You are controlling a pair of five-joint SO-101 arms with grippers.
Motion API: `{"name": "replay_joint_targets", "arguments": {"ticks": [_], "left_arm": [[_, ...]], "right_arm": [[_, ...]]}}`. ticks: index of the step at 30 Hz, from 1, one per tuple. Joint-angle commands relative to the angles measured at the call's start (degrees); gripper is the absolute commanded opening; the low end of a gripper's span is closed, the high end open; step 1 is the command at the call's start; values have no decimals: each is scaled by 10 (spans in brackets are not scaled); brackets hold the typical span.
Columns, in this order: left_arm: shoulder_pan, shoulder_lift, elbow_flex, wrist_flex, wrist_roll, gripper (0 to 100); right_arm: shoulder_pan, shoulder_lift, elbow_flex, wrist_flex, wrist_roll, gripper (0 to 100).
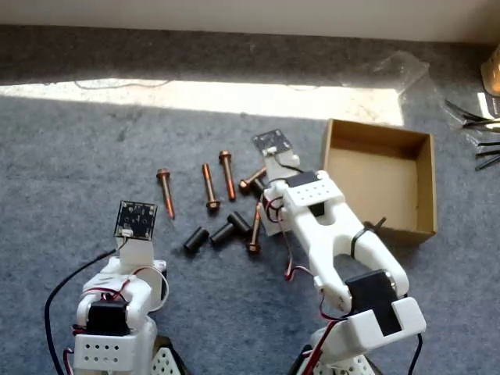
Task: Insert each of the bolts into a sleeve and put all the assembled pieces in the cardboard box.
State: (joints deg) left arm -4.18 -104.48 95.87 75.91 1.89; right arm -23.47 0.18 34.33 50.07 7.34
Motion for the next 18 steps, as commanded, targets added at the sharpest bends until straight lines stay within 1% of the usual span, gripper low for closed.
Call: {"name": "replay_joint_targets", "arguments": {"ticks": [1,3,7,11,15,18], "left_arm": [[3,-1,13,4,2,6],[3,-1,13,4,2,6],[3,-1,13,4,2,6],[3,-1,13,4,2,6],[3,-1,13,4,2,6],[2,-1,13,4,2,6]], "right_arm": [[15,-9,-22,38,7,5],[29,-10,-24,61,8,5],[36,-11,-44,66,8,5],[35,-21,-76,132,9,5],[21,-98,-112,177,9,5],[-1,-173,-103,196,9,5]]}}
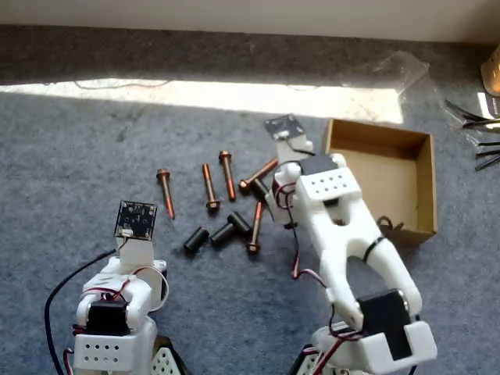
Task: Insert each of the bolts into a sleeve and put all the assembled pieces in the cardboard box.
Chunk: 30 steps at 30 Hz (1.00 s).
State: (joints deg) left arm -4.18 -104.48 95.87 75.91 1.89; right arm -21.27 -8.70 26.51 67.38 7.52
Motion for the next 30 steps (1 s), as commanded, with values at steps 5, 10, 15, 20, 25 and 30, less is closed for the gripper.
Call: {"name": "replay_joint_targets", "arguments": {"ticks": [5,10,15,20,25,30], "left_arm": [[2,-1,13,4,2,6],[2,-1,13,4,2,6],[2,-1,13,4,2,6],[2,-1,13,4,2,6],[2,-1,13,4,2,6],[2,-1,13,4,2,6]], "right_arm": [[-39,-189,-1,44,7,5],[-36,-269,29,43,25,5],[-36,-345,68,43,74,5],[-36,-431,109,41,74,5],[-36,-520,145,40,74,5],[-36,-579,191,37,74,5]]}}
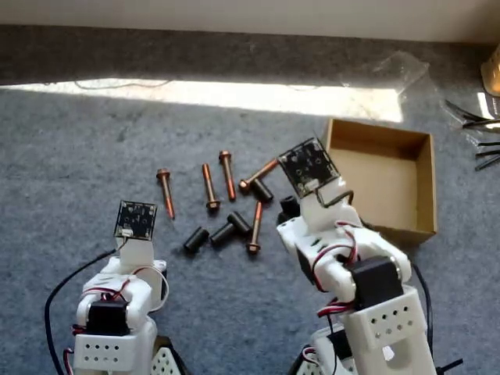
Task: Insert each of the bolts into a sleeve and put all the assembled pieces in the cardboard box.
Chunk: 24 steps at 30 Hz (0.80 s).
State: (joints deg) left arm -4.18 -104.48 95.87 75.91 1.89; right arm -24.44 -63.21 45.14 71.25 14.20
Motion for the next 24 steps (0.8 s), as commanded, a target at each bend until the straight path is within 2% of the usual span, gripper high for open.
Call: {"name": "replay_joint_targets", "arguments": {"ticks": [1,24], "left_arm": [[2,-1,13,4,2,6],[2,-1,13,4,2,6]], "right_arm": [[-5,-42,13,-2,7,5],[-5,-74,335,-335,4,5]]}}
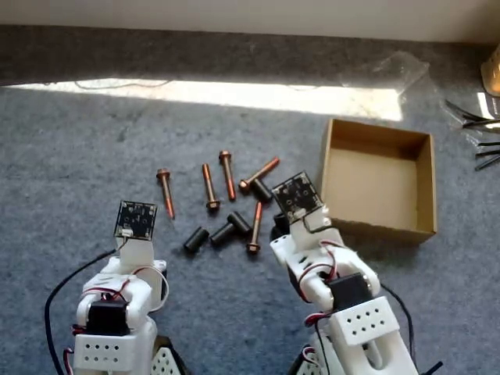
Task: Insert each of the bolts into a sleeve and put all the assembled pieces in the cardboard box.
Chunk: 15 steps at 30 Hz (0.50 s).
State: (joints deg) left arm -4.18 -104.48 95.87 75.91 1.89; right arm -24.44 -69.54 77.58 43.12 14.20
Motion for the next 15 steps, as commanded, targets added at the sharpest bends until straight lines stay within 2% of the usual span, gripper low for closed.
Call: {"name": "replay_joint_targets", "arguments": {"ticks": [1,15], "left_arm": [[2,-1,13,4,2,6],[3,-1,13,4,3,6]], "right_arm": [[-5,-11,24,-72,4,5],[-5,-11,146,-382,4,5]]}}
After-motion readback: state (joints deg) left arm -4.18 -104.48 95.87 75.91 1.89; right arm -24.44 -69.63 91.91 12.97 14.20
